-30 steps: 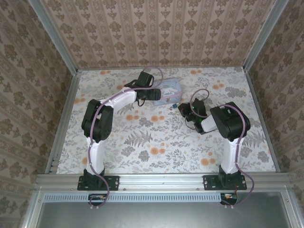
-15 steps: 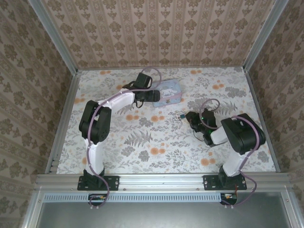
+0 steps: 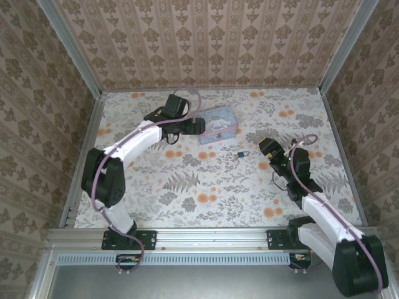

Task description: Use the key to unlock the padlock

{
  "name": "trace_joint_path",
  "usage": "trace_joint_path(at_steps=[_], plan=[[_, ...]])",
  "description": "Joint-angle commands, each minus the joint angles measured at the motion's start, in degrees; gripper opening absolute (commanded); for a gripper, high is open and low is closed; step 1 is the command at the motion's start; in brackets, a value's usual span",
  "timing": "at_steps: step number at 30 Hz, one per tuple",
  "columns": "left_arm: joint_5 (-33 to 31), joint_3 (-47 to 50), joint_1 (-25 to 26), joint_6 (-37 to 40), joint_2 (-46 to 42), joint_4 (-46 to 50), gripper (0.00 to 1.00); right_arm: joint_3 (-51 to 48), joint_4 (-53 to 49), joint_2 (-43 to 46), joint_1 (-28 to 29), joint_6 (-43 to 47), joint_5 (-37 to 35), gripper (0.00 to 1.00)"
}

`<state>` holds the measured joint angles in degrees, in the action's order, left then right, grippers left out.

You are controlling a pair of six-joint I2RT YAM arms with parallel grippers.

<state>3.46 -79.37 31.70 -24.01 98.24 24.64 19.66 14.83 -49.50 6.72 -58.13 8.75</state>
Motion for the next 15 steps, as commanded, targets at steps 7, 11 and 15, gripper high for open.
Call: trace_joint_path(at_steps=[7, 11, 15], plan=[[-8.21, 5.57, -2.25, 2.33, -16.38, -1.71, 1.00, 13.38, -19.79, 0.81, -3.51, 17.07, -1.71, 0.99], [-15.98, 10.86, -4.04, 5.12, -22.84, -5.79, 1.00, 18.12, -20.33, -3.21, -3.99, 21.52, -4.27, 1.00], [-20.87, 18.01, -7.02, 11.53, -28.58, -13.44, 1.00, 20.16, -17.66, -4.84, -4.00, 25.68, -8.78, 0.99]])
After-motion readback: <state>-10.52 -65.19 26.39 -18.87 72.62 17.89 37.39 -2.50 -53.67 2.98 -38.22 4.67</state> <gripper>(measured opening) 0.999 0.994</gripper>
